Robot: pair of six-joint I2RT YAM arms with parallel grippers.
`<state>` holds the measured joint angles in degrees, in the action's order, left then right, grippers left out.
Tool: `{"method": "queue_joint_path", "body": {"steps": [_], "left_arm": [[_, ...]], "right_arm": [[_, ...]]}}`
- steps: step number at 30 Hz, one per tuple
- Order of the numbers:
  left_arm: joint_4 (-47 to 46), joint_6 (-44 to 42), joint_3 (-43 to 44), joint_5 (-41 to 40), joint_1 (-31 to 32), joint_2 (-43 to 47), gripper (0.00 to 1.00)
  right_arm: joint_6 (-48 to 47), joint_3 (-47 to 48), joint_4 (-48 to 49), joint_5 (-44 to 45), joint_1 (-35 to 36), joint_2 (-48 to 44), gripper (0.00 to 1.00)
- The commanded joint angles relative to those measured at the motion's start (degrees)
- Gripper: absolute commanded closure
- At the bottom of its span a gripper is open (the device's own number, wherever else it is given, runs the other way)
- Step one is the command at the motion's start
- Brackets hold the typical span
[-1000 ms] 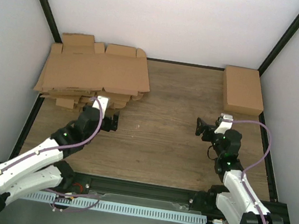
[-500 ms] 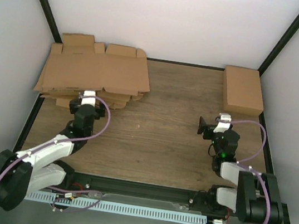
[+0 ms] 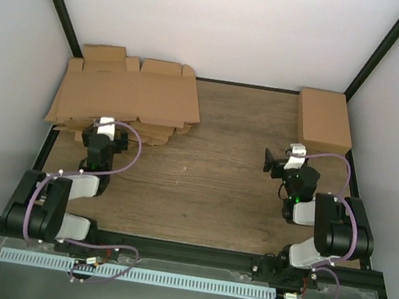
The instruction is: Fold the paper box
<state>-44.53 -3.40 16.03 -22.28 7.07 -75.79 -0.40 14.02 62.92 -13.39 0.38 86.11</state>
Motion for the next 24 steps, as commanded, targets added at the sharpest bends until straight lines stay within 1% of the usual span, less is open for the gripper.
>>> {"method": "queue_joint_path", "body": {"steps": [1,3,4,6,13,15,17,18,20,24], "left_arm": [[-9.6,-4.3,1.1,9.9,-1.2,-3.9,0.00],[-4.7,-3.6,5.3,10.9,-1.9,-6.8,0.00],[-2.5,-3.5,7.6,11.1,-2.0,-8.4,0.00],[-1.3,-3.6,8.6,11.6,-2.2,-9.1,0.00],[-7.8,-4.2,2.4,13.0,-2.2,-4.6,0.00],[-10.0,-4.0,1.7,15.3,-2.2,-4.6,0.00],[-14.8,-4.8,0.9,17.9,-2.0,-7.4,0.00],[-12.4,-4.5,1.9,17.0,-2.0,-7.4,0.00],[-12.3,-3.7,2.6,15.0,-2.0,-8.3,0.00],[-12.2,-3.6,2.7,14.8,-2.0,-8.3,0.00]], "right_arm": [[0.4,-1.0,9.1,1.1,-1.0,1.5,0.00],[0.4,-0.4,8.4,1.3,-1.0,1.5,0.00],[0.8,0.1,6.9,2.9,-1.0,1.6,0.00],[1.3,0.6,6.5,5.1,-0.5,1.8,0.00],[1.4,0.6,6.4,5.1,-0.5,1.7,0.00],[1.4,0.6,6.4,5.1,-0.5,1.7,0.00],[1.3,0.6,6.3,5.1,-0.5,1.7,0.00],[1.3,0.7,6.3,5.1,-0.5,1.8,0.00],[1.3,0.7,6.2,5.1,-0.5,1.8,0.00],[1.3,0.7,6.2,5.2,-0.5,1.8,0.00]]}}
